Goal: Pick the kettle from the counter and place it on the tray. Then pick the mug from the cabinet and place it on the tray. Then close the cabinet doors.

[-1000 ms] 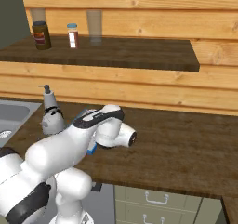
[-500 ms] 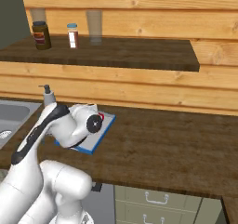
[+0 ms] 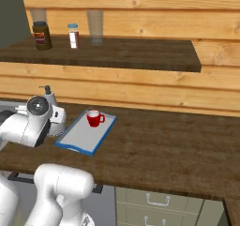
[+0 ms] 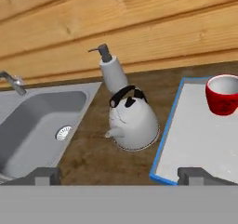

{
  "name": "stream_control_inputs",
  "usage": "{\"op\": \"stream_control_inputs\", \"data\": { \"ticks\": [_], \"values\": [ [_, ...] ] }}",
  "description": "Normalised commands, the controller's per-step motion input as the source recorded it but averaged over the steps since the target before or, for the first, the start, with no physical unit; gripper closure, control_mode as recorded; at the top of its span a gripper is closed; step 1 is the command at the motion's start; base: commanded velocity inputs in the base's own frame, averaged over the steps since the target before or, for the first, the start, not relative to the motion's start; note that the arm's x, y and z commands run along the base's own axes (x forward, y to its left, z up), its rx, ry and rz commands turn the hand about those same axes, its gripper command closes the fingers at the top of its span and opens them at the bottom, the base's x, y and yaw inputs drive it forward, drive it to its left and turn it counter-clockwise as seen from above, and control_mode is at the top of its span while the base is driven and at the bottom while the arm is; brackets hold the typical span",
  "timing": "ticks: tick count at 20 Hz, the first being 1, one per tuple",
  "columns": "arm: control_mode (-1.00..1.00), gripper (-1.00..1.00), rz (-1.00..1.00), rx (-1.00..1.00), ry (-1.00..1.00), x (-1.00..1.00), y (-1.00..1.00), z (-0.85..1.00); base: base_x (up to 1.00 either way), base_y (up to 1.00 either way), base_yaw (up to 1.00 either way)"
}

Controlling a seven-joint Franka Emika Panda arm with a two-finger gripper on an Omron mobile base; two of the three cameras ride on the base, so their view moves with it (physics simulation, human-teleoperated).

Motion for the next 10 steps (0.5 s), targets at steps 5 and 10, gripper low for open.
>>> {"op": "stream_control_inputs", "data": {
  "ticks": [5,10],
  "values": [
    [-1.0,-1.0,-0.31,-0.01,0.21,-0.07,0.51,0.0,0.0,0.0,0.0],
    [-1.0,-1.0,0.0,-0.09,0.07,0.16,0.15,-0.07,0.0,0.0,0.0]
  ]
}}
